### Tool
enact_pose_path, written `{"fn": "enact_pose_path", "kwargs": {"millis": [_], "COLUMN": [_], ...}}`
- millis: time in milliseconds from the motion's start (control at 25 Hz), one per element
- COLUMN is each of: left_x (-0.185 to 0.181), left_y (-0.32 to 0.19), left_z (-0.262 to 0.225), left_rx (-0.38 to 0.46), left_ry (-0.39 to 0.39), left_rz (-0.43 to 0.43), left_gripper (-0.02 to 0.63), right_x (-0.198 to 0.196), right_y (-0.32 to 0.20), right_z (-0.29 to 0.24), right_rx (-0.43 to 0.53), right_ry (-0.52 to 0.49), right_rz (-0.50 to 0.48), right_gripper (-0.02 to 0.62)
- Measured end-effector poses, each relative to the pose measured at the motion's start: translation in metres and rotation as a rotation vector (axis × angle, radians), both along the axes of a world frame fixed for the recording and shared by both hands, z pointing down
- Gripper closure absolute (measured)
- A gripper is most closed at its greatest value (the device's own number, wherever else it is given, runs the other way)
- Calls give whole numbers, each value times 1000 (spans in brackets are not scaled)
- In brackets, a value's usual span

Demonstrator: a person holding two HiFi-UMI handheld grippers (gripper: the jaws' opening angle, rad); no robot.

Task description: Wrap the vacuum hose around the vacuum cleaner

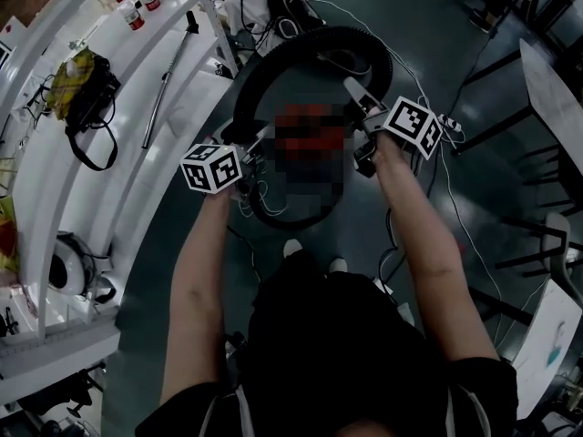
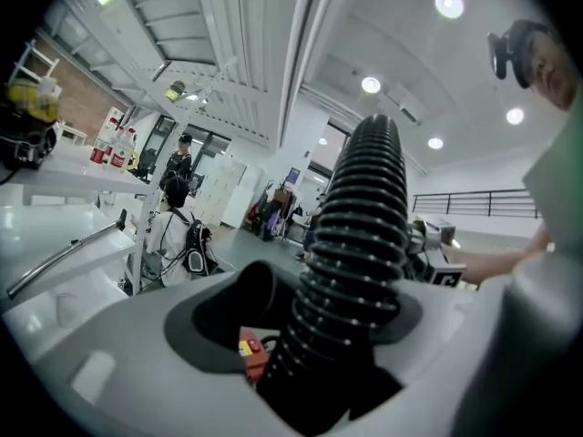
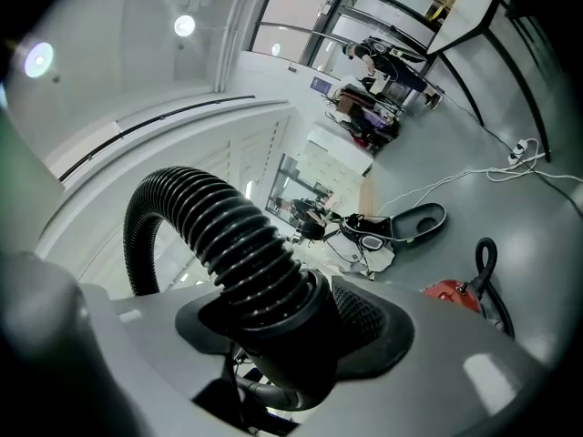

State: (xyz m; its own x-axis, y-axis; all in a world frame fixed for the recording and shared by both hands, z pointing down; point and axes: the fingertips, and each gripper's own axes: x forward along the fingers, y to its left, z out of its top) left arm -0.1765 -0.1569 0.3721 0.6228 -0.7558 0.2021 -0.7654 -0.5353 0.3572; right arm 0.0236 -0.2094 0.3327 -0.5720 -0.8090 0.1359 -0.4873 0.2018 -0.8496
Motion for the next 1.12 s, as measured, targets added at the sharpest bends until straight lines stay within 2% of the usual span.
{"fn": "enact_pose_path", "kwargs": {"millis": [280, 360, 520, 640, 760, 960, 1040, 1120], "left_x": [2, 3, 2, -1, -3, -12, -19, -25], "left_y": [9, 9, 10, 11, 12, 11, 10, 10], "left_z": [-1, -5, -16, -22, -23, -20, -17, -12], "left_rx": [-3, 13, 66, 110, 125, 123, 118, 110], "left_ry": [-57, -68, -92, -111, -128, -144, -170, -224], "left_rz": [58, 52, 44, 38, 39, 10, -7, -15], "left_gripper": [304, 308, 313, 318, 319, 322, 324, 327], "right_x": [1, -1, -9, -16, -20, -9, 1, 12], "right_y": [-1, 0, 4, 5, 7, 4, 2, -1], "right_z": [-3, -5, -6, -9, -4, 5, 0, -10], "right_rx": [44, 79, 161, 196, 189, 174, 206, 262], "right_ry": [16, 60, 223, 243, 296, 427, 502, 626], "right_rz": [-50, -72, -133, -171, -198, -156, -116, -72], "right_gripper": [322, 333, 360, 326, 296, 235, 229, 218]}}
